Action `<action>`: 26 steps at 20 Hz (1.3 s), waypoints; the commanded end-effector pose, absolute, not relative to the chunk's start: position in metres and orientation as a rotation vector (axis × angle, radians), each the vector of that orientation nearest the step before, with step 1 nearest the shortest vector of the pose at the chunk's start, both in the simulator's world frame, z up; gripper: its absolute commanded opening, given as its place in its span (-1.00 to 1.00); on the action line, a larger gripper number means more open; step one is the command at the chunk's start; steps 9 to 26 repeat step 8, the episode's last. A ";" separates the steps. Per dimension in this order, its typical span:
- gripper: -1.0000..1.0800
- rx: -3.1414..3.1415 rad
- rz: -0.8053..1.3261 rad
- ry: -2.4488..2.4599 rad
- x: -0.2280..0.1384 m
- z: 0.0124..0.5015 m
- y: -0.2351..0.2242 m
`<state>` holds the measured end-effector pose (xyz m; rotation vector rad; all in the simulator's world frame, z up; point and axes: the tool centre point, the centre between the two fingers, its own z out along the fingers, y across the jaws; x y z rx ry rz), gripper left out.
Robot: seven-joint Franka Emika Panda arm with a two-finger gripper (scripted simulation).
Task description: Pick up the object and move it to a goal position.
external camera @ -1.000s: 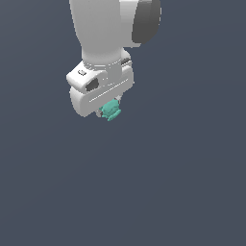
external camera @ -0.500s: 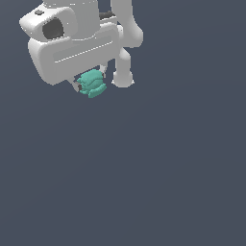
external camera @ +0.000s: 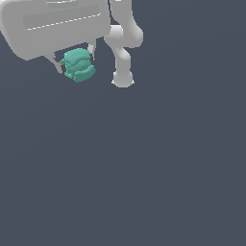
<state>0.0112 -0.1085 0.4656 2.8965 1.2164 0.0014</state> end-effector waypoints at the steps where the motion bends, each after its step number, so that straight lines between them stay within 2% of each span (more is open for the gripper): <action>1: -1.00 2.897 0.000 1.217 0.012 0.472 -0.111; 26: -1.00 2.897 0.000 1.216 0.013 0.478 -0.114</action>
